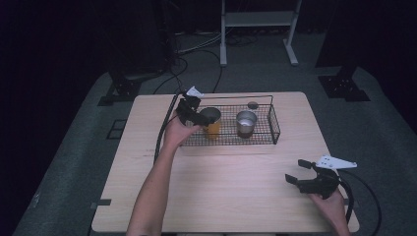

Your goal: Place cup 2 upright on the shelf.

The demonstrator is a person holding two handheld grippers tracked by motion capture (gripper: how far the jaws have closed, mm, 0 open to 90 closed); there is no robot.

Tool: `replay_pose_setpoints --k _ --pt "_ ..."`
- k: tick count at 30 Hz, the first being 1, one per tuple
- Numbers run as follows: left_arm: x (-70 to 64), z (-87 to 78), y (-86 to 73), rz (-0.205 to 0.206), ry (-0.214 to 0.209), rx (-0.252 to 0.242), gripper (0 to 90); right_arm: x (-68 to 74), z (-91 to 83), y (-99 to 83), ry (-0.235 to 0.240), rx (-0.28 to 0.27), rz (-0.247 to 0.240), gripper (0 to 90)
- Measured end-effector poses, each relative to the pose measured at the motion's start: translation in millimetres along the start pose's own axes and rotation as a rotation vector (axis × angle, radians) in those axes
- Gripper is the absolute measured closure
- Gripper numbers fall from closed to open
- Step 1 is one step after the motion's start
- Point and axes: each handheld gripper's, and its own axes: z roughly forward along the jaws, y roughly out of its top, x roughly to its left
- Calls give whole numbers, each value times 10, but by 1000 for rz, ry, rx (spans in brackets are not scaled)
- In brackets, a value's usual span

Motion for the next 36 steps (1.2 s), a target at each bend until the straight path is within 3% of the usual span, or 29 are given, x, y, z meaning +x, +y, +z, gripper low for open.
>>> replay_pose_setpoints --k 22,36 --pt "-235 -263 -72 57 -46 -33 16 -22 -43 -3 -18 -6 1 125" --pt "-379 -318 -169 73 -84 -47 16 -22 -37 -11 -22 -2 3 124"
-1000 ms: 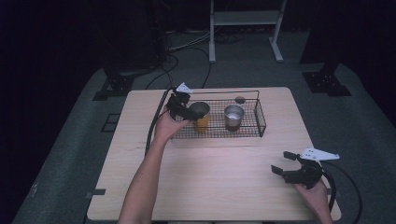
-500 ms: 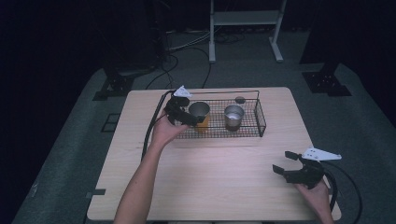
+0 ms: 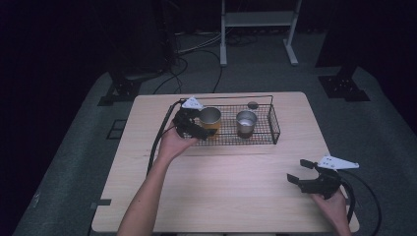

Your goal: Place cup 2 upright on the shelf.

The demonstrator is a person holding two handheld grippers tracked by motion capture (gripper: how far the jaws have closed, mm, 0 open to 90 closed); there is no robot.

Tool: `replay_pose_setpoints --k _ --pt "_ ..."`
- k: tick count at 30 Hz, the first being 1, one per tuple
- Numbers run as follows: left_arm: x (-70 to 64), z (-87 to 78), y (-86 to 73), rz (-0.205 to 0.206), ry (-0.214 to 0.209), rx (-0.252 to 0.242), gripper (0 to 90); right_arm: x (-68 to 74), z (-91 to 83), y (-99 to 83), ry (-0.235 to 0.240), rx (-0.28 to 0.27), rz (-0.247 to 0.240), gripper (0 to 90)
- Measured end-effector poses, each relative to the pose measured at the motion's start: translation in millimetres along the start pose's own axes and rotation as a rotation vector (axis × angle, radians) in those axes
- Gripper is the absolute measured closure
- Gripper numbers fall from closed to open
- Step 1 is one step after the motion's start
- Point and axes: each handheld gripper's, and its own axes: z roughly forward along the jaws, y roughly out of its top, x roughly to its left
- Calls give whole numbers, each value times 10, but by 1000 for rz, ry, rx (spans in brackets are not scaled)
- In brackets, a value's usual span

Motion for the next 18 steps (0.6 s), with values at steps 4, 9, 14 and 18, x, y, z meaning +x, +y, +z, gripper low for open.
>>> replay_pose_setpoints --k 4,9,14,18 --pt "-31 -16 -26 6 -3 3 16 3 -1 0 0 2 1 125" --pt "-64 -29 -61 7 -6 -1 17 4 0 2 -1 2 -3 124" --pt "-90 -47 -121 11 -2 3 18 1 -2 7 2 -3 -1 124" --pt "-101 -72 -170 10 -1 -1 18 6 6 7 1 1 -2 124"
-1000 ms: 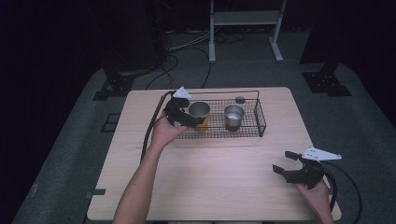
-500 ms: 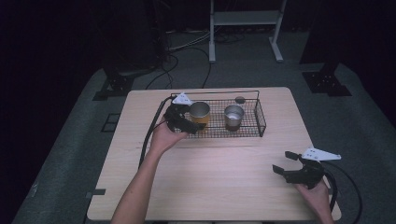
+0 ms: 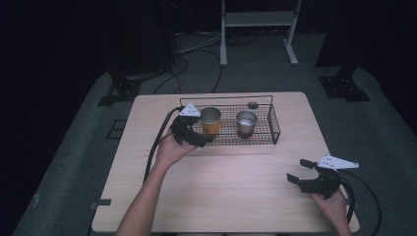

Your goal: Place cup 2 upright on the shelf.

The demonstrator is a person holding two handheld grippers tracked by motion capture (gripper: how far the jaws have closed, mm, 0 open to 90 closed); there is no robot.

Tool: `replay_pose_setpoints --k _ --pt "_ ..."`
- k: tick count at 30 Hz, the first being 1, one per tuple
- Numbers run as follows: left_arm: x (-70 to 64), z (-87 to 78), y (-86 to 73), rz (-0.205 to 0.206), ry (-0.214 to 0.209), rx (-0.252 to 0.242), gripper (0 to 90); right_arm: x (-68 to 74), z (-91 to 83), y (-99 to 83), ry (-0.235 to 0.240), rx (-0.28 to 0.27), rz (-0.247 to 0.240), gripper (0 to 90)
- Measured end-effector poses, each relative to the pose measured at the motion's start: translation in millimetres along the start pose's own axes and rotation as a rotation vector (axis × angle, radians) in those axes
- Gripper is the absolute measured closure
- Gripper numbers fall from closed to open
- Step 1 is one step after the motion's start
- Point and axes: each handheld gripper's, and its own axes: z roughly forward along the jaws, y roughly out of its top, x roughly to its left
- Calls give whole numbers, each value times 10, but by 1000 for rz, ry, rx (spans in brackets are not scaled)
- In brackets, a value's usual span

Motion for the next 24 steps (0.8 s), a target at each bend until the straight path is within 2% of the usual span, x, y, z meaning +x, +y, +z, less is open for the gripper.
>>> replay_pose_setpoints --k 24 --pt "-122 -140 -289 -18 -4 -19 18 11 36 -6 -2 16 -7 124"
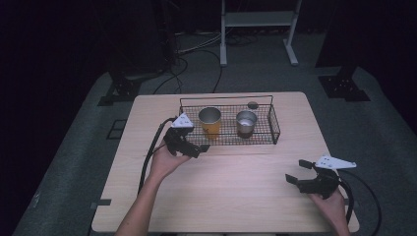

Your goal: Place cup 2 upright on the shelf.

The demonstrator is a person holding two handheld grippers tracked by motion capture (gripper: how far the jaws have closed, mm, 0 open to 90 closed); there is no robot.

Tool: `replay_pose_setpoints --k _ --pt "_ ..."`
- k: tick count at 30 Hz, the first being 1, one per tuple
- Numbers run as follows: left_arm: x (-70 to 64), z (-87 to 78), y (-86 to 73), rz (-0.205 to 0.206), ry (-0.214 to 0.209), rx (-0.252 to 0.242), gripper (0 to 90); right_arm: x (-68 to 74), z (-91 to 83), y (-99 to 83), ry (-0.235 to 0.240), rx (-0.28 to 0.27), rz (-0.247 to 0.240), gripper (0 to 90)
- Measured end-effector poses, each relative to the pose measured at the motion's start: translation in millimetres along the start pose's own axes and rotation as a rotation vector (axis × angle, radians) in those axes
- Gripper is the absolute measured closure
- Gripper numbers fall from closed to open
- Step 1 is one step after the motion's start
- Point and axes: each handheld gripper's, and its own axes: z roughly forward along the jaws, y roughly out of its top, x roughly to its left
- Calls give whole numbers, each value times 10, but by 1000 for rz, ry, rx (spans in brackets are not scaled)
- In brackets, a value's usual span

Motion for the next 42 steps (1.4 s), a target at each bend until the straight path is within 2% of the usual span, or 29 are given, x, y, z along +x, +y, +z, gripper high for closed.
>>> replay_pose_setpoints --k 10,26,42 --pt "-33 -46 -46 -4 5 -12 18 -2 -2 -1 0 1 1 124" --pt "-40 -158 -214 -30 14 -27 18 -6 -9 -4 -5 -1 -1 124" --pt "-69 -292 -354 -34 24 -46 18 8 5 0 -7 9 -5 124"
